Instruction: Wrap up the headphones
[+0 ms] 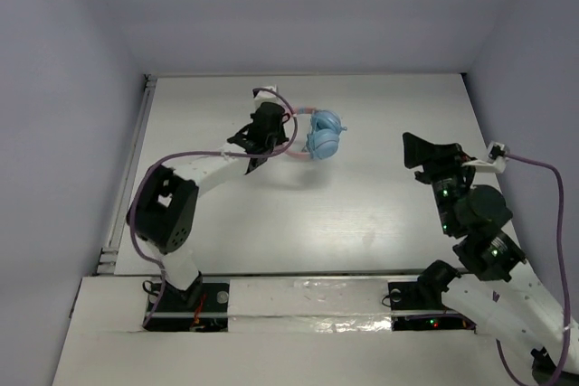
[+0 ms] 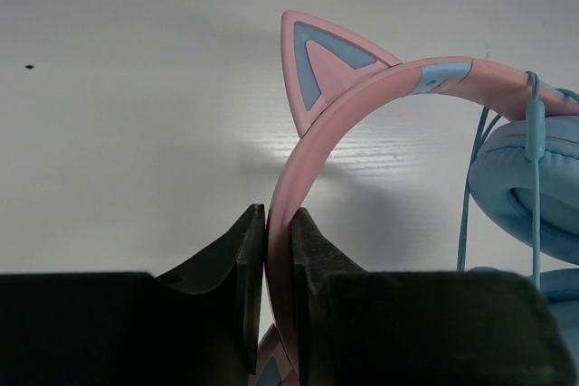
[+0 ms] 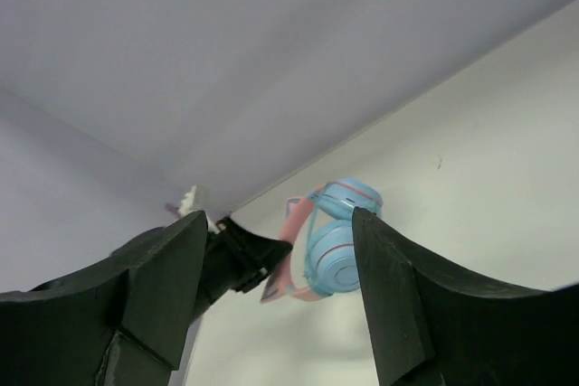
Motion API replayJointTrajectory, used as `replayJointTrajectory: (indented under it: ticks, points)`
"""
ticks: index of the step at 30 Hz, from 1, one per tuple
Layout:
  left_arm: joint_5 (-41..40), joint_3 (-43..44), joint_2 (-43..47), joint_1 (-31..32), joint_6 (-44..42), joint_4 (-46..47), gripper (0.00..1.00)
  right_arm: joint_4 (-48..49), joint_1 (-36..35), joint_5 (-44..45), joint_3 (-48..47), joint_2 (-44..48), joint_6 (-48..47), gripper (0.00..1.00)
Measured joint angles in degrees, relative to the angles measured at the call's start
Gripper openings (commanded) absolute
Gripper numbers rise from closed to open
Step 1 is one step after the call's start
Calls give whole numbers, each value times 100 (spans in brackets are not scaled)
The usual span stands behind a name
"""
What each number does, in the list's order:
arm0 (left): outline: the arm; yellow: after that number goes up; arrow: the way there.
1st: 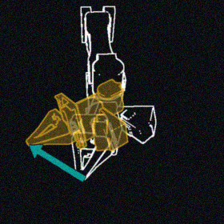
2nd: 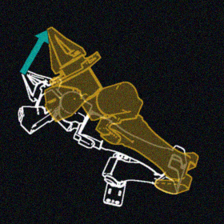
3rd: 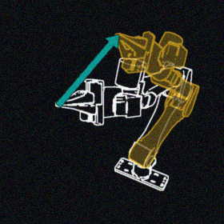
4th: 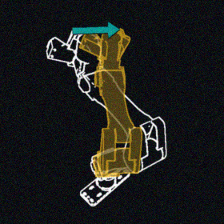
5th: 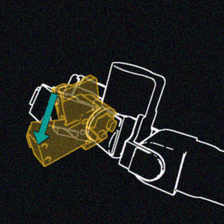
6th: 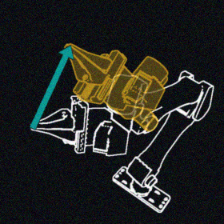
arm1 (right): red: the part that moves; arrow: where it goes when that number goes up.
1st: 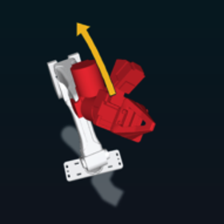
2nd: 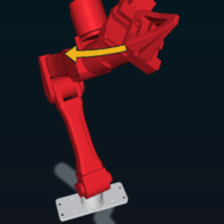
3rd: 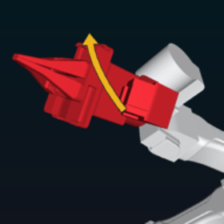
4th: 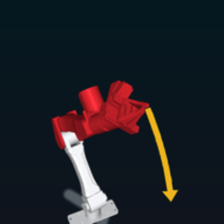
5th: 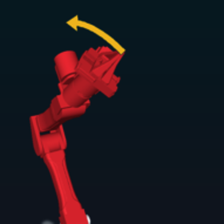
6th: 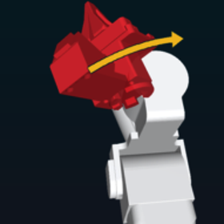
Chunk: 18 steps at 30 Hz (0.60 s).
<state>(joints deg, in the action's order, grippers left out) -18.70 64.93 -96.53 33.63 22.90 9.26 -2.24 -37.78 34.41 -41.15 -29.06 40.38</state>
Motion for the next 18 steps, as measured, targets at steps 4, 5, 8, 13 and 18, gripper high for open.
replayJointTrajectory:
  ticks: [4,5,8,13,18]
  points:
    - [28,529,-994,-55,-11,160,0,-444,0,-116,13,479,-111,74]
    - [39,651,-1222,-70,-11,184,0,-529,2,-153,24,514,-122,74]
    - [61,933,-1740,-74,-13,181,0,-717,2,-260,151,542,-125,74]
    - [57,1102,-2068,-76,2,221,28,-1025,2,-348,389,540,-120,82]
    - [42,1121,-2061,-111,24,516,44,-1073,0,-378,398,542,-111,98]
